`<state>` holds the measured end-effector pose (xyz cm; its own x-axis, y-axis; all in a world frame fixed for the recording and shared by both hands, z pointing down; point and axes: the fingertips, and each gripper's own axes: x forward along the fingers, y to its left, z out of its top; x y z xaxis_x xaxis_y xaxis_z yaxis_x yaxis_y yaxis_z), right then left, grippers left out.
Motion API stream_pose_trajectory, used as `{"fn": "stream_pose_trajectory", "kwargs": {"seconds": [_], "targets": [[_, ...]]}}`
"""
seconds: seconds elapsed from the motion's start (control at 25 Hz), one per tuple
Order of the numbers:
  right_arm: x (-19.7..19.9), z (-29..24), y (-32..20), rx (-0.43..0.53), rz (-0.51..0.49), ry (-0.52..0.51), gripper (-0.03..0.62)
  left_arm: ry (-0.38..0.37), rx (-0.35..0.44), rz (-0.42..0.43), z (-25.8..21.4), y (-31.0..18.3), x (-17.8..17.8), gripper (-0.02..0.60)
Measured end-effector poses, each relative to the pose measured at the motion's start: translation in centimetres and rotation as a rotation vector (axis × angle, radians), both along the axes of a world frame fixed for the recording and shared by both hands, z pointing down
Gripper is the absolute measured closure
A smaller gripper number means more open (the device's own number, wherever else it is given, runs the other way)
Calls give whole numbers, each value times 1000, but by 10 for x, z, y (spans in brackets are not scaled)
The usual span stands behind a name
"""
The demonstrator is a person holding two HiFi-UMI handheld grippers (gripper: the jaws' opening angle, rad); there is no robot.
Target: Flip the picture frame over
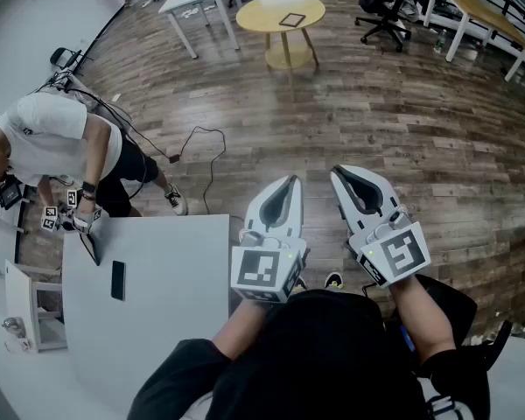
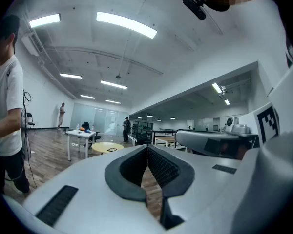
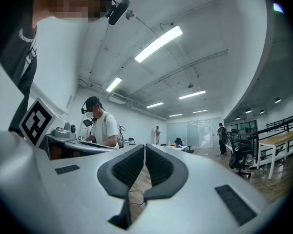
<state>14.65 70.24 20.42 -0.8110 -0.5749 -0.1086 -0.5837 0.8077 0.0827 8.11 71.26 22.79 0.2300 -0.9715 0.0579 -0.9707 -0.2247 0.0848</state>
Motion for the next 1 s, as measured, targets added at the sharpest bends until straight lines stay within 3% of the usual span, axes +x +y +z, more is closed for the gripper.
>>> {"fn": "stream_pose_trajectory", "kwargs": {"seconds": [0.32, 1.0], "targets": [[-11, 7, 1, -2, 8, 28, 571, -21, 11, 27, 5, -1, -4, 558], [-67, 27, 13, -53, 3, 52, 571, 8, -4, 57, 23, 1, -60, 558]]}}
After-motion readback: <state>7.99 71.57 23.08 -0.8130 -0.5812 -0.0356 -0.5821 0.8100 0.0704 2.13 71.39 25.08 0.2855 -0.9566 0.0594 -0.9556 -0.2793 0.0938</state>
